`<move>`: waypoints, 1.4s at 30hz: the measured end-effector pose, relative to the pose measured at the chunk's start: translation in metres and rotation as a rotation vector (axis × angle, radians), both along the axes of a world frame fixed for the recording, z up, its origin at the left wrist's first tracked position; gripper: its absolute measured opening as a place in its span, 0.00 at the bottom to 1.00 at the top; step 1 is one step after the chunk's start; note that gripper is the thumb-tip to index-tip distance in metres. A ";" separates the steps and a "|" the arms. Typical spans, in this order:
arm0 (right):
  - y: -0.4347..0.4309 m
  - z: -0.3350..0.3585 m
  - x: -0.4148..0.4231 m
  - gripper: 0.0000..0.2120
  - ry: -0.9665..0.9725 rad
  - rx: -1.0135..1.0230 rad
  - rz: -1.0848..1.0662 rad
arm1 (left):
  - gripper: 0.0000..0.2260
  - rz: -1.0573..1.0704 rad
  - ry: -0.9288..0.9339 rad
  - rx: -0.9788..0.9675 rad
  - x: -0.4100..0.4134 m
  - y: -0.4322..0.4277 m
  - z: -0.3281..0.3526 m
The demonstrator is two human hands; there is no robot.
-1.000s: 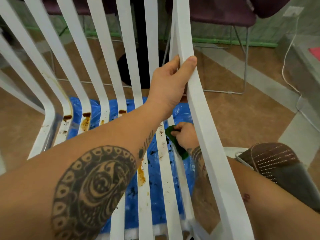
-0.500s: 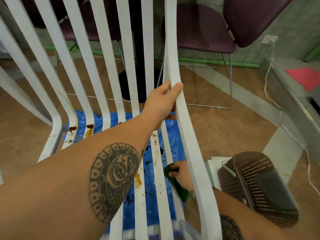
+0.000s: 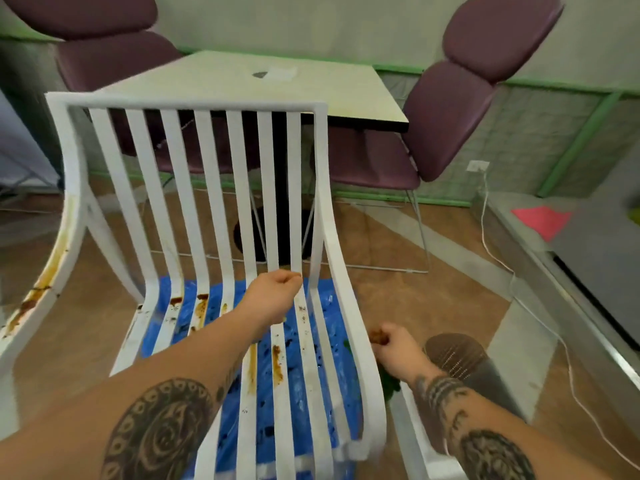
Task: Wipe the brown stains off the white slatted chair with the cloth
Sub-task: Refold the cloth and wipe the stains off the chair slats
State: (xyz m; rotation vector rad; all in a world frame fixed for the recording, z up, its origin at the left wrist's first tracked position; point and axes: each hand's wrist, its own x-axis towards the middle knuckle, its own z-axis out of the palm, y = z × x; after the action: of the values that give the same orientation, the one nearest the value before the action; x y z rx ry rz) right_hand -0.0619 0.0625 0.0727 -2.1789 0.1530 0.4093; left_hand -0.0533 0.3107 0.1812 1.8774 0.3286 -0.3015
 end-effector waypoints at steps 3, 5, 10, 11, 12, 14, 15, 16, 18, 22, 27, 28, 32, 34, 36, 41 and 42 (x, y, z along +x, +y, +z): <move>0.000 0.068 0.013 0.15 -0.174 0.116 -0.130 | 0.09 0.007 -0.004 -0.008 -0.024 0.007 0.019; 0.003 0.107 0.016 0.21 -0.274 0.136 -0.173 | 0.08 0.010 -0.013 -0.035 -0.037 0.009 0.035; 0.028 0.189 -0.001 0.29 -0.363 0.236 -0.166 | 0.07 0.024 -0.091 -0.133 -0.066 0.003 0.078; 0.037 0.200 -0.010 0.28 -0.361 0.254 -0.120 | 0.06 0.028 -0.097 -0.187 -0.072 0.000 0.089; 0.046 0.208 -0.020 0.30 -0.362 0.294 -0.072 | 0.07 0.022 -0.110 -0.241 -0.078 -0.001 0.098; 0.065 0.221 -0.041 0.32 -0.359 0.373 0.005 | 0.10 -0.020 -0.165 -0.337 -0.091 0.000 0.114; 0.074 0.226 -0.051 0.32 -0.354 0.394 0.032 | 0.10 -0.036 -0.190 -0.380 -0.098 0.002 0.121; 0.081 0.230 -0.061 0.32 -0.350 0.404 0.057 | 0.10 -0.046 -0.219 -0.399 -0.105 0.005 0.128; 0.094 0.239 -0.079 0.29 -0.353 0.421 0.096 | 0.09 -0.039 -0.306 -0.331 -0.120 0.014 0.140; 0.116 0.257 -0.109 0.12 -0.343 0.481 0.089 | 0.09 0.017 -0.400 -0.173 -0.142 0.039 0.154; 0.134 0.265 -0.128 0.08 -0.540 0.260 0.052 | 0.09 0.045 -0.431 -0.129 -0.161 0.062 0.160; 0.136 0.266 -0.132 0.08 -0.566 0.221 0.045 | 0.09 0.048 -0.443 -0.103 -0.165 0.065 0.160; 0.143 0.272 -0.138 0.08 -0.682 0.096 0.016 | 0.08 0.098 -0.479 -0.007 -0.170 0.072 0.156; 0.143 0.276 -0.139 0.09 -0.673 0.102 0.032 | 0.09 0.129 -0.497 0.044 -0.172 0.074 0.154; 0.143 0.280 -0.139 0.09 -0.627 0.136 0.063 | 0.11 0.131 -0.499 0.076 -0.173 0.076 0.152; 0.151 0.293 -0.137 0.10 -0.583 0.149 0.128 | 0.21 0.098 -0.484 0.228 -0.181 0.084 0.147; 0.154 0.296 -0.136 0.10 -0.582 0.152 0.143 | 0.22 0.093 -0.489 0.236 -0.183 0.086 0.146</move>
State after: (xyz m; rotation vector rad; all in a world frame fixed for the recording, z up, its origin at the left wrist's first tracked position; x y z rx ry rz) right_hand -0.1982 0.2162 0.3685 -2.0745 -0.3456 -0.1420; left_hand -0.2364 0.3968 0.3270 2.0856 0.1178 0.2711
